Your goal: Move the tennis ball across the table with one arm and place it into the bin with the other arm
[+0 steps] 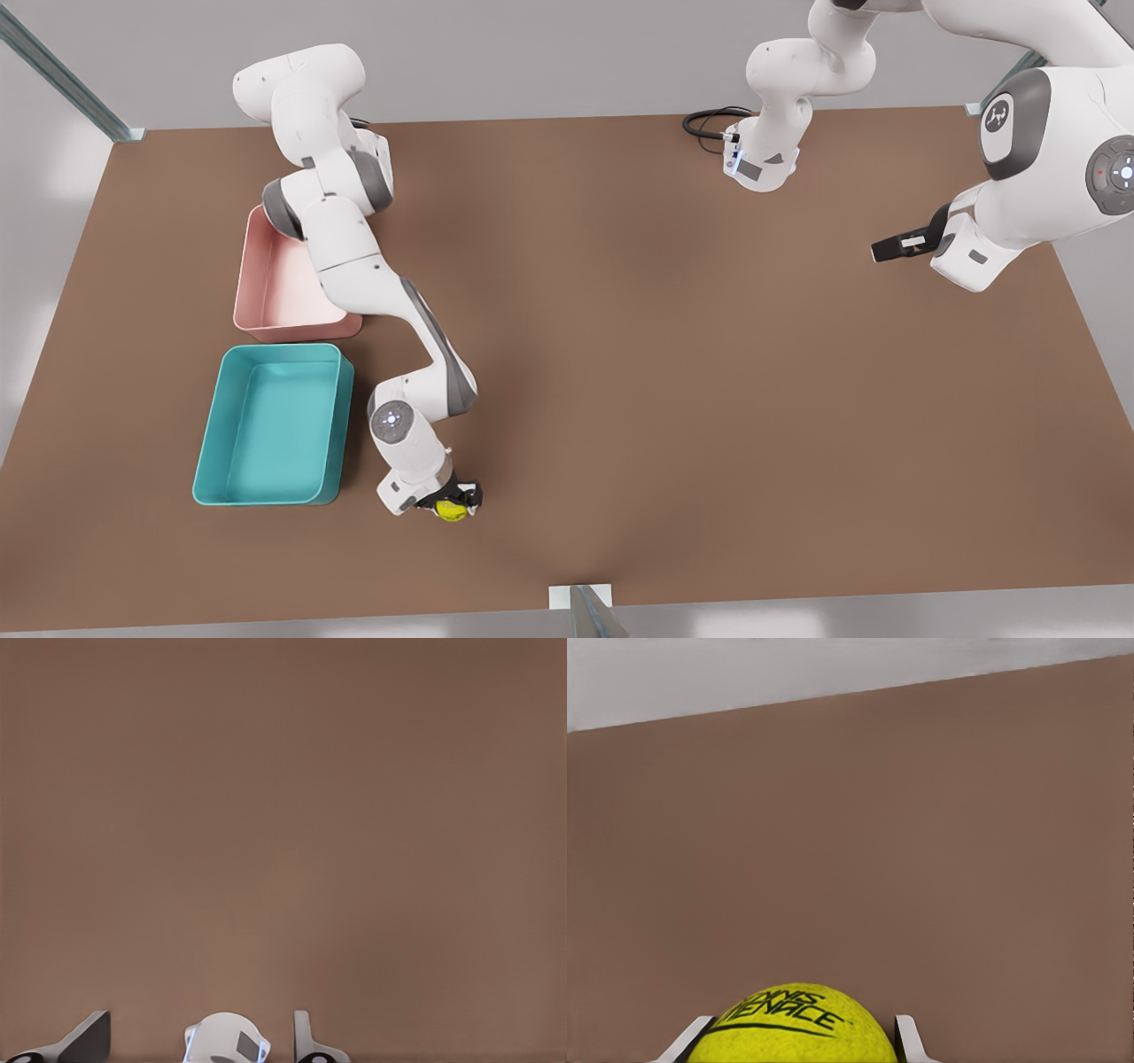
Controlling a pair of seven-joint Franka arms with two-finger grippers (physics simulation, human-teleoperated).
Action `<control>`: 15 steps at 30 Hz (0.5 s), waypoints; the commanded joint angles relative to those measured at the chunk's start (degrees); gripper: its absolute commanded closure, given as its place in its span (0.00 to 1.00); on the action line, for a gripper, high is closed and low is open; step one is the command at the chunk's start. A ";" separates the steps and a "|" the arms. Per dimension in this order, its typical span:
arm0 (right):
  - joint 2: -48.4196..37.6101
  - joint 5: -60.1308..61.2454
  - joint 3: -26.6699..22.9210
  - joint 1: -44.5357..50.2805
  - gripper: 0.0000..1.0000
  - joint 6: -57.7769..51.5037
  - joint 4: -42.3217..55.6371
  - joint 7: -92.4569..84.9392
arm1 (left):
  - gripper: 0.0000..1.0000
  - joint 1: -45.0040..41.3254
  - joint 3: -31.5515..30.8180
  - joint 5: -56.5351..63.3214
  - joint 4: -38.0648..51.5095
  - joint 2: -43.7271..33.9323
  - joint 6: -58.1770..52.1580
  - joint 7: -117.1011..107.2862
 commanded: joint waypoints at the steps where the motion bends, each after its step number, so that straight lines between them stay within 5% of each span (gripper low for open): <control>1: -1.37 -0.39 1.42 -0.73 0.32 -1.76 -0.08 1.31 | 0.00 0.09 -0.01 0.03 0.02 -0.08 0.03 0.76; 7: -17.00 -0.04 5.65 -9.60 0.30 -21.70 -6.92 -5.80 | 0.00 -0.08 -0.01 -0.06 -0.24 0.27 0.20 0.76; 11: -27.74 -0.66 5.21 -17.42 0.30 -36.73 -13.35 -19.60 | 0.00 0.00 -2.55 -1.29 -8.77 -1.58 9.78 0.76; 15: -33.98 -3.91 4.85 -22.26 0.30 -39.91 -22.84 -22.16 | 0.00 0.09 -2.64 -1.20 -8.77 -1.67 9.52 0.85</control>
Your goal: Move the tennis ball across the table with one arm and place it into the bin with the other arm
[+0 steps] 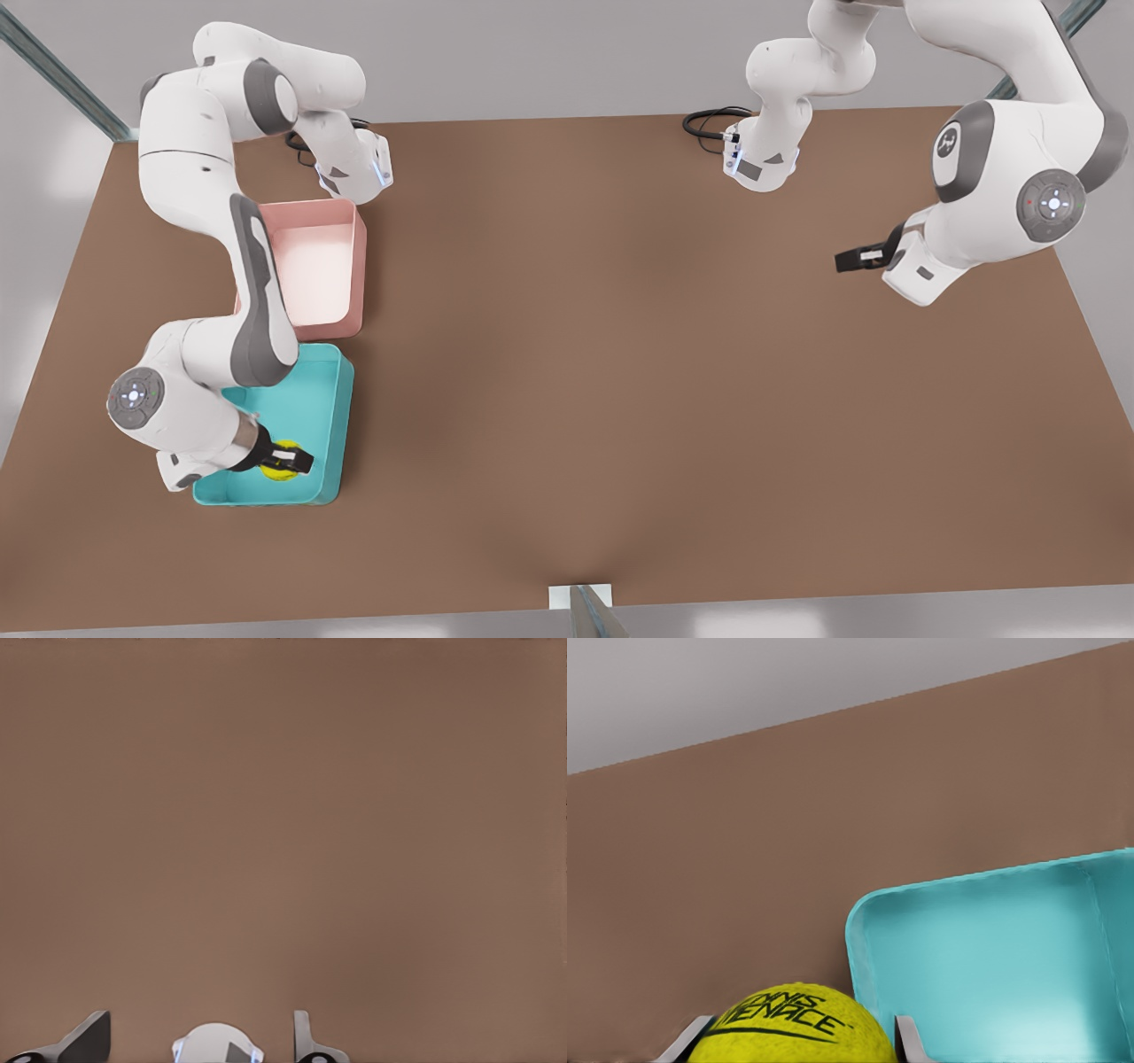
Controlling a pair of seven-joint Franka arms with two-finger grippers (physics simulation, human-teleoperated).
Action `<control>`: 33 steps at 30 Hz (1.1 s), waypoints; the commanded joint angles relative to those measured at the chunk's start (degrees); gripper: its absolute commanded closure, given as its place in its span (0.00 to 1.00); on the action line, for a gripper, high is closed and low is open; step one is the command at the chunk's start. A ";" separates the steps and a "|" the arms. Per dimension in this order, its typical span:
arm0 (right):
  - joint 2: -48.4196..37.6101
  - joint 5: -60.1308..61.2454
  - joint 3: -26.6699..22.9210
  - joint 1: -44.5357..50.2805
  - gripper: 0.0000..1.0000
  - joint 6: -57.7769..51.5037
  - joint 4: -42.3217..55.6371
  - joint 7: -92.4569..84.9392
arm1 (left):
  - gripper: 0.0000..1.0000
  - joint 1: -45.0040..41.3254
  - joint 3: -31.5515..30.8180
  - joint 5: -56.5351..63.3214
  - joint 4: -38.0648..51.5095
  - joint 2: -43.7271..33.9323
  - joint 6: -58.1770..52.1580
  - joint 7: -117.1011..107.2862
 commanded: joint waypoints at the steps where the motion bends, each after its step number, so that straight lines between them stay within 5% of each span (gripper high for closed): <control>1: -0.94 -3.16 -0.02 -1.80 0.30 -9.33 -2.41 -14.42 | 0.00 0.46 0.03 -0.08 -0.03 -0.08 2.56 0.34; 8: 4.77 -3.33 -0.02 -5.58 0.29 -6.69 -3.03 -14.42 | 0.00 0.72 0.21 0.27 0.32 0.27 2.65 0.42; 9: 4.95 -3.16 -0.02 -5.59 0.00 -6.60 -2.94 -14.42 | 0.00 1.42 0.12 -0.08 0.24 0.45 2.74 0.34; 18: 3.28 -2.63 1.65 -2.16 0.00 -6.69 2.95 -13.02 | 0.00 1.25 -1.81 -1.84 1.12 0.80 0.10 0.42; 25: -11.57 -10.28 0.78 4.35 0.00 -29.01 5.15 -2.38 | 0.00 1.42 -1.81 -1.75 1.47 0.89 0.01 0.60; 28: -22.30 -6.59 -0.19 3.82 0.00 -29.80 -3.38 -2.73 | 0.00 1.25 -1.81 -1.75 1.56 0.80 -0.51 0.51; 33: -24.06 -4.91 -0.19 2.15 0.00 -30.95 -3.91 -3.79 | 0.00 1.25 -1.81 -1.84 2.61 0.89 -5.08 0.16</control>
